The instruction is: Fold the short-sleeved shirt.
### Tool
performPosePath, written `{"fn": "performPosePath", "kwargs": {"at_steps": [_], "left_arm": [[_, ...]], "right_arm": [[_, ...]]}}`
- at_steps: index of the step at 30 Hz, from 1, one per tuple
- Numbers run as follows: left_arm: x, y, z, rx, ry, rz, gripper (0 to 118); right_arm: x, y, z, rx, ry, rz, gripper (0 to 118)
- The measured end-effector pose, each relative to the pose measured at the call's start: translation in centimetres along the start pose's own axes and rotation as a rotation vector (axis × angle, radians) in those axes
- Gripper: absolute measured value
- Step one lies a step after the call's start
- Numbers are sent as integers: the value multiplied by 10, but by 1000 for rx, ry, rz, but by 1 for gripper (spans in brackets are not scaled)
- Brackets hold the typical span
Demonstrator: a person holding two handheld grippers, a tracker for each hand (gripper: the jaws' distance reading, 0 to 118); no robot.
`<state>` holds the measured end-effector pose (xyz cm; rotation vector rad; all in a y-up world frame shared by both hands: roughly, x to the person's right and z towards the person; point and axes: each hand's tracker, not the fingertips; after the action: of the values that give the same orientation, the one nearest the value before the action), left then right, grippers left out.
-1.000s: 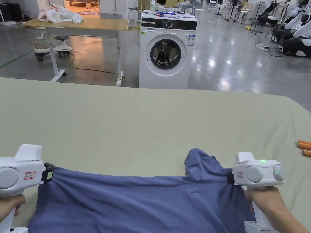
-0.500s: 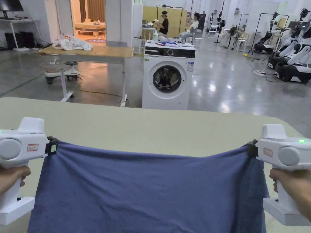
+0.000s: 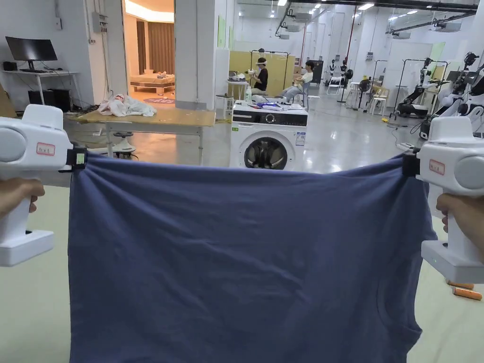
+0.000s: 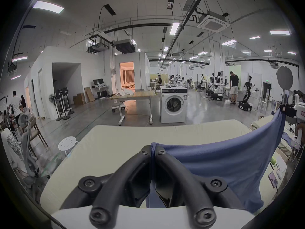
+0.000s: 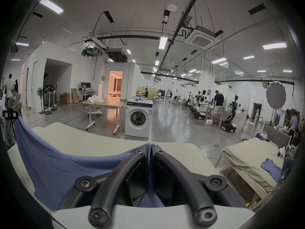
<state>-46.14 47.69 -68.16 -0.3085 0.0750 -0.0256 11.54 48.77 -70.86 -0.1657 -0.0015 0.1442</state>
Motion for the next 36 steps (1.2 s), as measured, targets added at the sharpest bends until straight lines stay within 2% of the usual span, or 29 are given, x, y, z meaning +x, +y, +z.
{"fn": "performPosePath", "kwargs": {"at_steps": [8, 23, 29, 36], "left_arm": [[-6, 64, -17, 55, 34, -6, 0], [-2, 145, -49, 173, 93, -8, 0], [1, 137, -68, 153, 114, -17, 0], [3, 65, -83, 95, 97, 20, 0]], "right_arm": [[5, 62, -35, 39, -16, -29, 3], [6, 147, -102, 128, -78, 9, 3], [3, 145, -114, 149, -83, 37, 3], [-3, 88, -114, 91, -69, 51, 3]]}}
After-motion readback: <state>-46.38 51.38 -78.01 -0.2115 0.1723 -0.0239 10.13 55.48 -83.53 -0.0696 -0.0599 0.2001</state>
